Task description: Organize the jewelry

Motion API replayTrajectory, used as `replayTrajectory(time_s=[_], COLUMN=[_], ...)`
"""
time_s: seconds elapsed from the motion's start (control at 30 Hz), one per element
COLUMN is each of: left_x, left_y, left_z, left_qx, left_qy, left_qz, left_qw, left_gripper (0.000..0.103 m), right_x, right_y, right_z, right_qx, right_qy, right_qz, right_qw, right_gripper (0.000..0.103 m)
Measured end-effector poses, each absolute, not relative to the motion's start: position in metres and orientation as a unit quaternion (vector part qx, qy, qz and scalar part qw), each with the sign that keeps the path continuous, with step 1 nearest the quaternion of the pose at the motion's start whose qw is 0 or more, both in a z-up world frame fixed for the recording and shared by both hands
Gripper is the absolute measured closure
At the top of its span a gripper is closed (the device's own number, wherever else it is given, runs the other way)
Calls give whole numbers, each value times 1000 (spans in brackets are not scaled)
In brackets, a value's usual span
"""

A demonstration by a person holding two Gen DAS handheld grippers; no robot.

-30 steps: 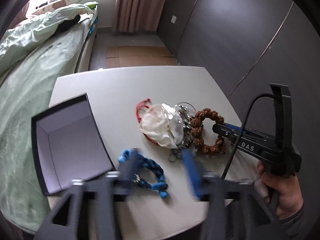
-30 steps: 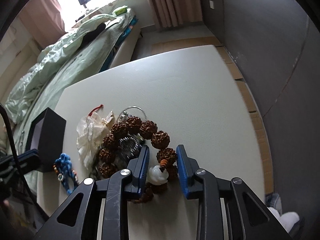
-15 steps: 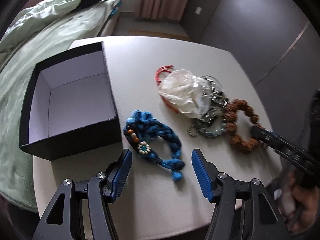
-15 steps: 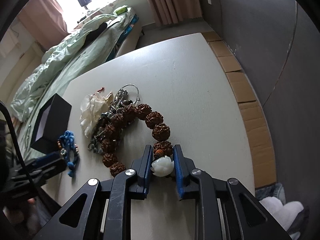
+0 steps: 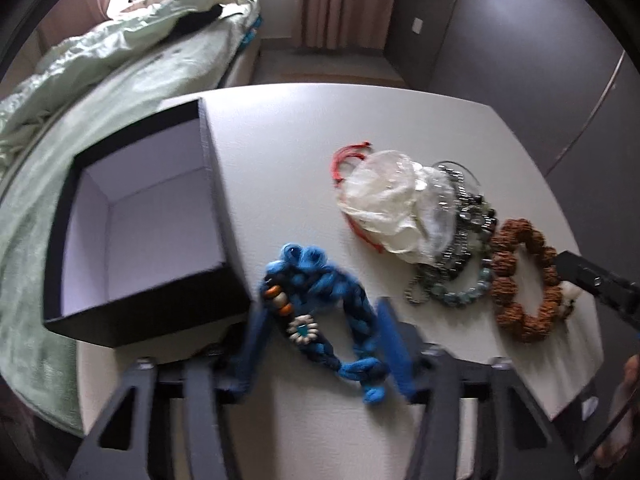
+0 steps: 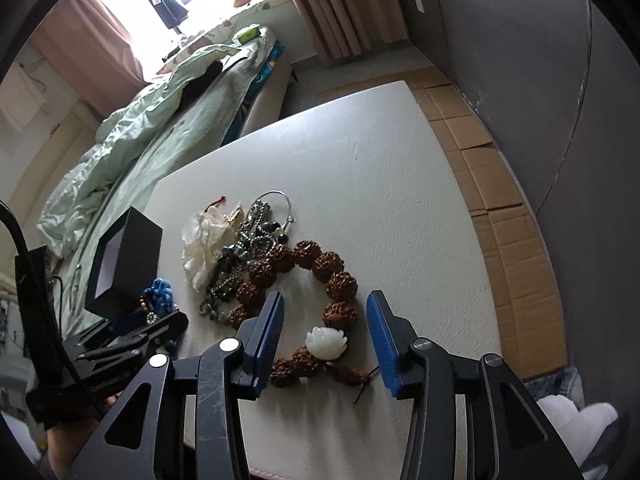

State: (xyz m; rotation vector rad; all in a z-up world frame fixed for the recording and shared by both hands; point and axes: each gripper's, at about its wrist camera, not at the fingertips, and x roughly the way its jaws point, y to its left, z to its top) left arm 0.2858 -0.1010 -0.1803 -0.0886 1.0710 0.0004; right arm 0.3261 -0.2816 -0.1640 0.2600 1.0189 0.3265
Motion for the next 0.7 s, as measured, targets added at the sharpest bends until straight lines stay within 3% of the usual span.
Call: replayTrajectory(time_s=[0.03, 0.13, 0.17, 0.63, 0.7], left_x=[286, 286, 285, 269, 266], left_y=[-97, -86, -83, -86, -85], left_z=[-180, -180, -180, -153, -146], left_qx=[-43, -59, -64, -92, -96], left_qy=[510, 514, 516, 492, 485], left_qz=[4, -9, -13, -62, -67], left_qw=[859, 856, 854, 864, 866], left_gripper=[74, 80, 93, 94, 94], right_x=[328, 332, 335, 368, 366], right_y=[-282, -284, -284, -254, -247], right_z=[-164, -163, -163, -170, -170], right_qx=[124, 125, 124, -11, -41], right_qy=[485, 487, 489, 541, 543], right_qz=[156, 156, 158, 158, 158], right_qw=[852, 850, 849, 826, 823], right_gripper=[59, 59, 59, 59, 66])
